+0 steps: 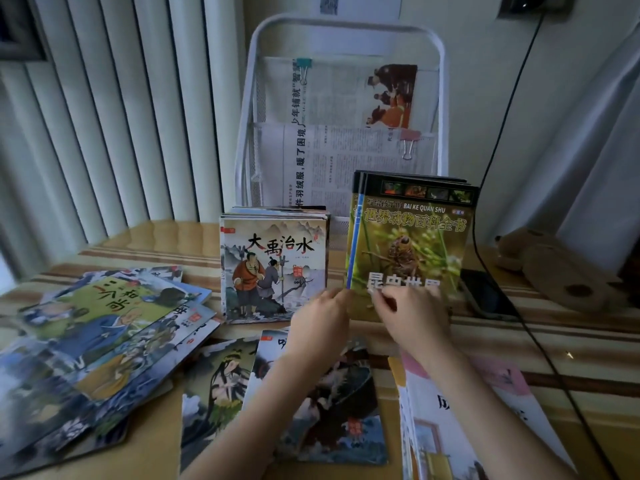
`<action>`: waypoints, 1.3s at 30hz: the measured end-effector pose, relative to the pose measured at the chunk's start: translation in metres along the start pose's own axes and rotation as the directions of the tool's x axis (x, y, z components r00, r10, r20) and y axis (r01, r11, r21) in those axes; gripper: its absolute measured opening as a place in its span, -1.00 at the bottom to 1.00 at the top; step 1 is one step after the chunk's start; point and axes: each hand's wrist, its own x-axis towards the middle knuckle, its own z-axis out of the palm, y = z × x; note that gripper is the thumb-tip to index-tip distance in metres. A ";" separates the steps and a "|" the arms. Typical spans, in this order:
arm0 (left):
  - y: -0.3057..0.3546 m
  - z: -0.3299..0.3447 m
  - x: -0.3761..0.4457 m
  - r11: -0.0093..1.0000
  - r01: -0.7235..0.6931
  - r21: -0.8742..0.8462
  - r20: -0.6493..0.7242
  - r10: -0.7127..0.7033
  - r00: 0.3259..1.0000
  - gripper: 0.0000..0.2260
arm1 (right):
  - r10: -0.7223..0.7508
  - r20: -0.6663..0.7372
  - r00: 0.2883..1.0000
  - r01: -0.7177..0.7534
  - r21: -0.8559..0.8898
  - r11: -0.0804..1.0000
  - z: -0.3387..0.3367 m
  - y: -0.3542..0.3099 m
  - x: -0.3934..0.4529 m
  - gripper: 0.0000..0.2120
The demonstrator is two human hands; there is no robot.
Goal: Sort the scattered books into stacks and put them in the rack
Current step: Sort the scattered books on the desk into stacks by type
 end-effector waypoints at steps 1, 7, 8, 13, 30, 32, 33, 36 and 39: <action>-0.010 -0.010 -0.010 0.999 0.042 0.029 0.001 -0.042 0.999 -0.72 | -0.026 0.122 0.992 0.020 0.043 0.999 -0.004 -0.008 -0.001 -0.61; -0.089 -0.045 -0.069 0.939 0.301 0.165 0.157 -0.327 0.932 -0.67 | -0.171 0.676 0.716 0.085 0.159 0.984 0.001 -0.043 -0.015 -0.28; -0.097 -0.046 -0.076 0.933 0.302 0.194 0.196 -0.339 0.920 -0.65 | -0.184 0.689 0.701 0.112 0.148 0.983 0.002 -0.046 -0.017 -0.22; -0.100 -0.045 -0.084 0.934 0.203 0.293 0.236 -0.276 0.932 -0.66 | -0.152 0.694 0.704 -0.024 0.237 0.971 0.004 -0.051 -0.017 -0.13; -0.100 -0.080 -0.077 0.099 0.352 -0.931 0.254 -0.519 0.817 -0.70 | -0.128 0.396 0.909 -0.111 0.527 0.842 0.013 -0.067 -0.019 -0.22; -0.099 -0.078 -0.077 -0.028 0.391 -0.920 0.351 -0.498 0.793 -0.51 | -0.044 0.204 0.978 -0.062 0.484 0.873 0.008 -0.069 -0.016 -0.22; -0.096 -0.076 -0.079 0.038 0.437 -0.899 0.371 -0.465 0.804 -0.45 | -0.022 0.086 0.996 -0.022 0.478 0.878 0.005 -0.068 -0.014 -0.23; -0.080 -0.069 -0.085 0.360 0.456 -0.814 0.335 -0.352 0.874 -0.50 | -0.031 -0.142 0.989 0.098 0.487 0.868 0.001 -0.066 -0.015 -0.21; -0.073 -0.066 -0.084 0.474 0.305 -0.826 0.140 -0.351 0.926 -0.69 | -0.136 -0.335 0.932 0.271 0.401 0.875 0.002 -0.064 -0.015 -0.21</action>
